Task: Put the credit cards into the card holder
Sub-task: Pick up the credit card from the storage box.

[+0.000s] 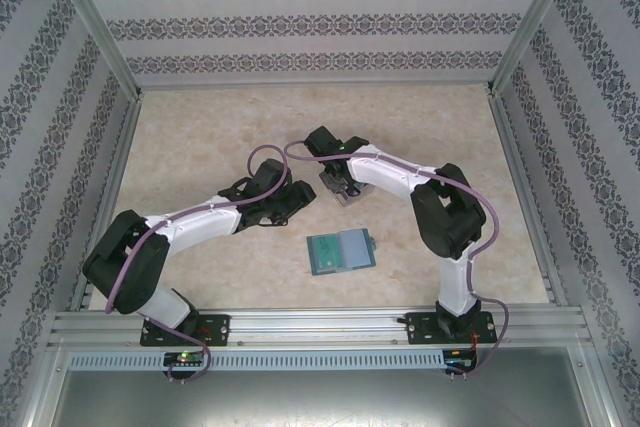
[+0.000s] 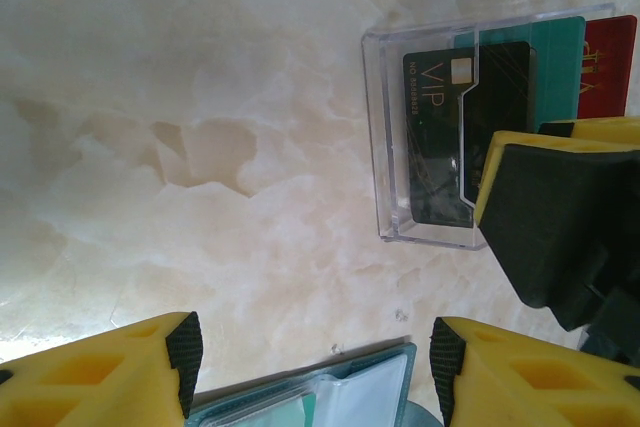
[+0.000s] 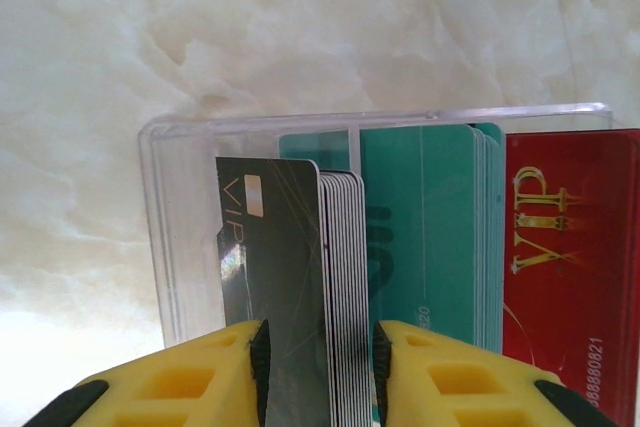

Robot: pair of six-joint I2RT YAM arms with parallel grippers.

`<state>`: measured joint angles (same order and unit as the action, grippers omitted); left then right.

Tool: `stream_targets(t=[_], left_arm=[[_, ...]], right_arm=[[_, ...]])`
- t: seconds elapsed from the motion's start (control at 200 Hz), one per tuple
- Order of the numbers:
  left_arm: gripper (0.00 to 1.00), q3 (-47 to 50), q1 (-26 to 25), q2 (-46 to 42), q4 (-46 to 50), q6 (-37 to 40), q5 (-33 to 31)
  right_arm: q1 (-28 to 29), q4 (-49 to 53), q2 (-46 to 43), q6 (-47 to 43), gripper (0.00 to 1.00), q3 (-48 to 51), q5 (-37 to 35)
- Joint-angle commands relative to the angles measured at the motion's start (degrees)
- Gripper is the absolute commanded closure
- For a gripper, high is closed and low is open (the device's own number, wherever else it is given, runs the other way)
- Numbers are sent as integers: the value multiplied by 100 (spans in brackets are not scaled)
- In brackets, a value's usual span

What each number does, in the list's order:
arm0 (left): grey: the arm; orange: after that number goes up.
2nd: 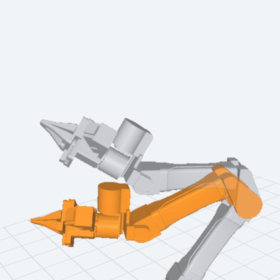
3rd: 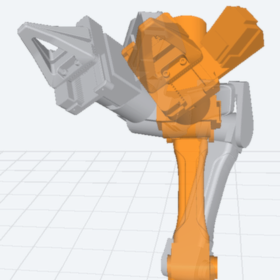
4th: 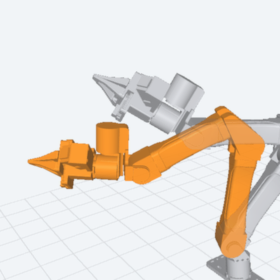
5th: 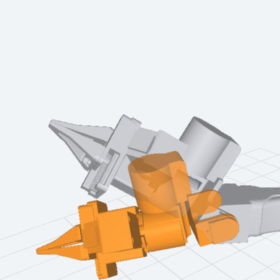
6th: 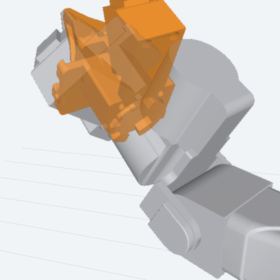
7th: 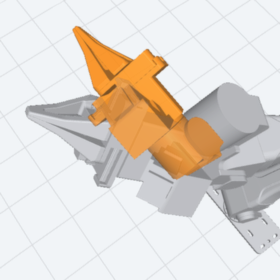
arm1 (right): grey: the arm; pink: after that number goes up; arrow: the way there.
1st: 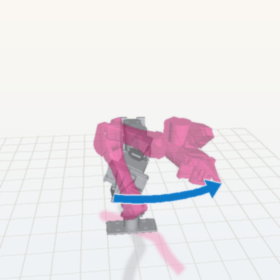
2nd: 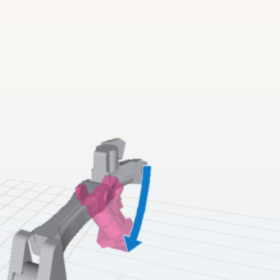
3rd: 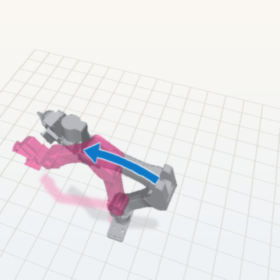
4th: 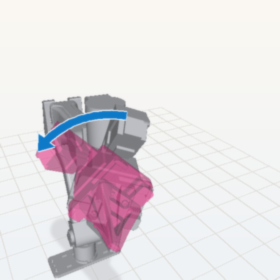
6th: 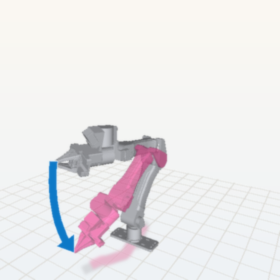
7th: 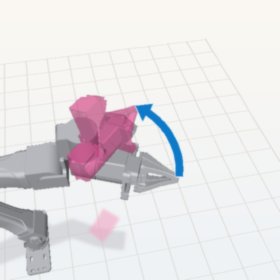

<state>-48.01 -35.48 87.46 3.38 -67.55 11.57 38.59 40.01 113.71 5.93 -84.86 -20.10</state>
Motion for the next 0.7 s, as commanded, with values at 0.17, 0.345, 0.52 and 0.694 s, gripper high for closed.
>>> stream_targets(t=[0.17, 0.345, 0.52, 0.694], left_arm=[[36, -198, 67, 87, 91, 9, 27], [36, -196, 64, 96, 91, 15, 28], [36, -158, 59, 101, 38, -24, 37], [36, -162, 60, 98, 39, -21, 38]], right_arm=[[-4, -14, 181, -61, 65, 45, -630], [-41, -180, -106, -137, 64, 163, -887], [-84, -247, -244, -147, 67, 253, -802], [-105, -239, -244, -122, 68, 294, -796]])
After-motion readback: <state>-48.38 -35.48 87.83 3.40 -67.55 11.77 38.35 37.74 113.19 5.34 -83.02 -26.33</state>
